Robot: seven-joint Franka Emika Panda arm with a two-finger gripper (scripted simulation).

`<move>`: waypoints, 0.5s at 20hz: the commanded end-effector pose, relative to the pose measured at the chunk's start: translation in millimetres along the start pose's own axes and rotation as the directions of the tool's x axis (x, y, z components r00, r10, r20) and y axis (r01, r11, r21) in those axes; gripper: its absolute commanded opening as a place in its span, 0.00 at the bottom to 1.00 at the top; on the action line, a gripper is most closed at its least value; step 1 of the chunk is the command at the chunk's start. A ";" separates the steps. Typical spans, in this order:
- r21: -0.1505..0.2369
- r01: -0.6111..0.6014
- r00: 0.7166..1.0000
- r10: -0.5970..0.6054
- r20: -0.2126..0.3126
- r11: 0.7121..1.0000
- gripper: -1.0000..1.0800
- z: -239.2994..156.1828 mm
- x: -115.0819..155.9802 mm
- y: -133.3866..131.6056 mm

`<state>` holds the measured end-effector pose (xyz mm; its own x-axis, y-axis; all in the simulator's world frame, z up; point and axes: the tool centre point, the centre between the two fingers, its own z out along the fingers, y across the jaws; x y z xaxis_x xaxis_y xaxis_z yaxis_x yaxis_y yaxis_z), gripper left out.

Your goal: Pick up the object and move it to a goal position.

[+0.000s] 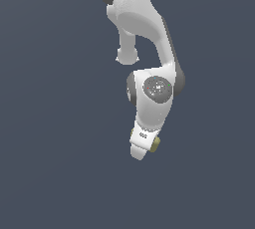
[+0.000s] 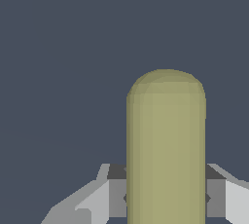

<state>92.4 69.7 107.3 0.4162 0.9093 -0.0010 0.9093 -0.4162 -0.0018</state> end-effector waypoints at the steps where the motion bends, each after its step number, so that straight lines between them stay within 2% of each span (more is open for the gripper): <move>1: -0.002 0.000 1.000 0.000 -0.001 1.000 0.00 -9.9 -5.4 -0.8; 10: -0.002 0.000 1.000 0.000 0.001 1.000 0.00 -71.5 -40.9 -10.1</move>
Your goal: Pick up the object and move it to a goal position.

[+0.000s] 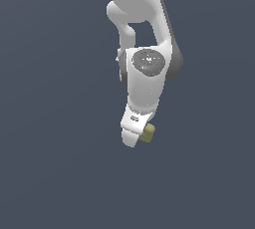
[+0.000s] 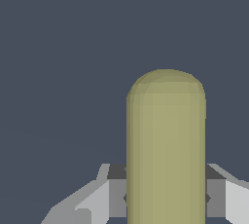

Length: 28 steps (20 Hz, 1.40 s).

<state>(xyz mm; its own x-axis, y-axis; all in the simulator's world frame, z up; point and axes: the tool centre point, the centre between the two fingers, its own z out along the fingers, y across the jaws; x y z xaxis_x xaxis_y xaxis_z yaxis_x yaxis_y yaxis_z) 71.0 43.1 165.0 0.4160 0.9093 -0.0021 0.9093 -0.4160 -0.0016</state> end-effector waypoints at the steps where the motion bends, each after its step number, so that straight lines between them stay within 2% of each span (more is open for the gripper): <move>1: -0.002 -0.001 1.000 0.001 0.000 1.000 0.00 -23.6 -13.3 -3.0; 18: -0.001 0.001 1.000 -0.001 -0.003 1.000 0.00 -198.9 -110.6 -26.1; 28: -0.001 0.000 1.000 0.000 -0.003 1.000 0.00 -263.9 -146.4 -31.0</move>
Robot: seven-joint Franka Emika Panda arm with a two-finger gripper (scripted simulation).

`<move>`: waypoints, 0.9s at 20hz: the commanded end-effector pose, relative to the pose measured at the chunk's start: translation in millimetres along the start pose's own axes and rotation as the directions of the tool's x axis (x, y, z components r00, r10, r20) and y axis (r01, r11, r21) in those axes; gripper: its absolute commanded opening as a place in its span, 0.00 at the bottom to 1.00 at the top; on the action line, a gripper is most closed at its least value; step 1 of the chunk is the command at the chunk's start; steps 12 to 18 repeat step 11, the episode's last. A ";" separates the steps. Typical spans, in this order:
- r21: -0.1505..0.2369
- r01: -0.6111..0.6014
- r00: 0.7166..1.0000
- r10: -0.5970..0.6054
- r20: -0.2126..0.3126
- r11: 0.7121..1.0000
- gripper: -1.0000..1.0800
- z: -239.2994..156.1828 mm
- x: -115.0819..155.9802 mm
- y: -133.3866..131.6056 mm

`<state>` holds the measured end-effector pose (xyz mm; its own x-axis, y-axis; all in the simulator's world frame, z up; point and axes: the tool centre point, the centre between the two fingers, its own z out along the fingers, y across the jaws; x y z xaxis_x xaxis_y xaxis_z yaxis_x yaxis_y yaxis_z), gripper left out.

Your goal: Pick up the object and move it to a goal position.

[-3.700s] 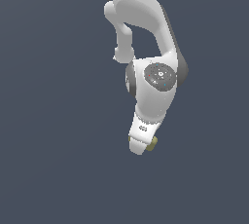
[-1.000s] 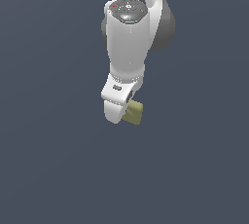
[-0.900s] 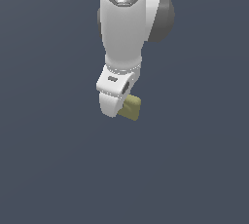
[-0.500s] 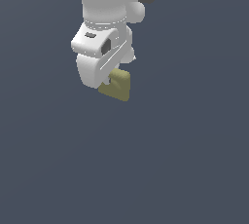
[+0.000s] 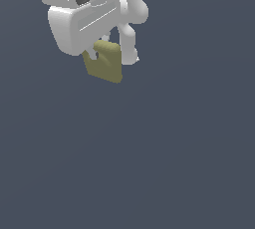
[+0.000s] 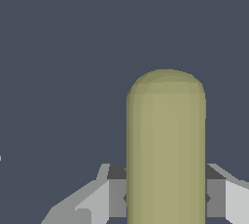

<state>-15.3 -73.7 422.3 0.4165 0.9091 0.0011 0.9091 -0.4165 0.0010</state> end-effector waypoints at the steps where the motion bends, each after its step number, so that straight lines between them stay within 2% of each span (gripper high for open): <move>1: 0.001 0.000 1.000 0.000 0.000 1.000 0.00 -10.3 -5.6 -0.8; 18: 0.001 0.000 1.000 0.000 0.001 1.000 0.00 -15.4 -8.4 0.5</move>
